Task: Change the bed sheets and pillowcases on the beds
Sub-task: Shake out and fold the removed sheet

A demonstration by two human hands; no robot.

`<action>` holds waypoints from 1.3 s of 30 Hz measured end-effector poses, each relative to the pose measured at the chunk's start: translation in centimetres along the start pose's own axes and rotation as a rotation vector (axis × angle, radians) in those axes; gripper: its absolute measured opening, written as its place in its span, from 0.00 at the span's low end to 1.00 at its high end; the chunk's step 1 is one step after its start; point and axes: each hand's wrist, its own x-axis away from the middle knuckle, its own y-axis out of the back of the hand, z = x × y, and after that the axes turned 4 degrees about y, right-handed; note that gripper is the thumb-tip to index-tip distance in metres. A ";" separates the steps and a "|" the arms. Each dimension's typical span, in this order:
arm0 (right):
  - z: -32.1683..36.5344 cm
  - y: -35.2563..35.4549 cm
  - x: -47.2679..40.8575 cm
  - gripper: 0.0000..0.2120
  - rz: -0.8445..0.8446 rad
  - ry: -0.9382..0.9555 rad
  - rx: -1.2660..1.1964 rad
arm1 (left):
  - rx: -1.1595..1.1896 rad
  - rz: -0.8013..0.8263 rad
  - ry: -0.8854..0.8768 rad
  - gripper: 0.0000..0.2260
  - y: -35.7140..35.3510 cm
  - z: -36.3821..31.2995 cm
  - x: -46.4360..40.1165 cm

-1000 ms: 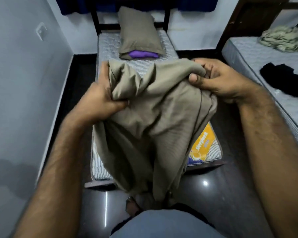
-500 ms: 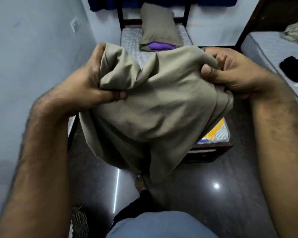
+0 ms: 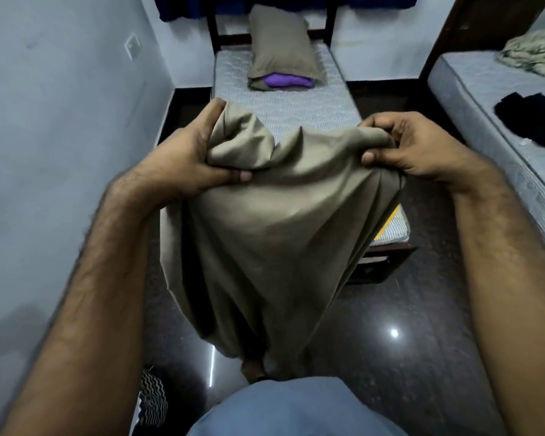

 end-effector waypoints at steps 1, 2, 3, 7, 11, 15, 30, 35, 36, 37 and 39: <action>0.0 -0.2 0.2 0.10 -0.005 0.004 -0.005 | 0.023 0.003 -0.006 0.32 -0.3 -0.1 0.1; -0.1 -0.4 0.5 0.09 -0.010 0.001 -0.011 | 0.036 0.003 -0.015 0.31 -0.6 -0.3 0.2; -0.2 -0.6 0.7 0.09 -0.012 -0.002 -0.011 | 0.044 0.001 -0.024 0.31 -0.8 -0.5 0.4; -0.7 -1.1 1.1 0.12 0.006 -0.023 -0.009 | 0.071 -0.039 -0.021 0.33 -1.7 -0.5 0.6; -1.9 -0.2 1.0 0.15 -0.035 0.003 0.008 | 0.116 -0.146 -0.008 0.32 -2.8 -0.4 -0.2; -3.7 1.0 -0.5 0.11 -0.102 0.010 0.089 | 0.328 -0.294 0.022 0.32 -3.6 1.2 -2.2; -13.4 10.5 -17.9 0.12 -0.274 -0.112 0.391 | 0.050 -0.245 0.066 0.55 1.6 13.0 -22.9; -15.8 12.3 -23.9 0.13 -0.426 -0.165 0.491 | 0.043 -0.272 0.048 0.50 3.8 14.2 -30.4; -16.2 12.8 -24.8 0.13 -0.469 -0.164 0.474 | 0.051 -0.258 0.066 0.51 4.0 14.3 -31.4; -16.8 13.5 -25.5 0.13 -0.504 -0.152 0.459 | 0.050 -0.244 0.085 0.51 4.0 14.5 -32.1; -17.7 15.1 -27.0 0.13 -0.532 -0.114 0.416 | 0.046 -0.238 0.095 0.51 3.7 14.7 -33.4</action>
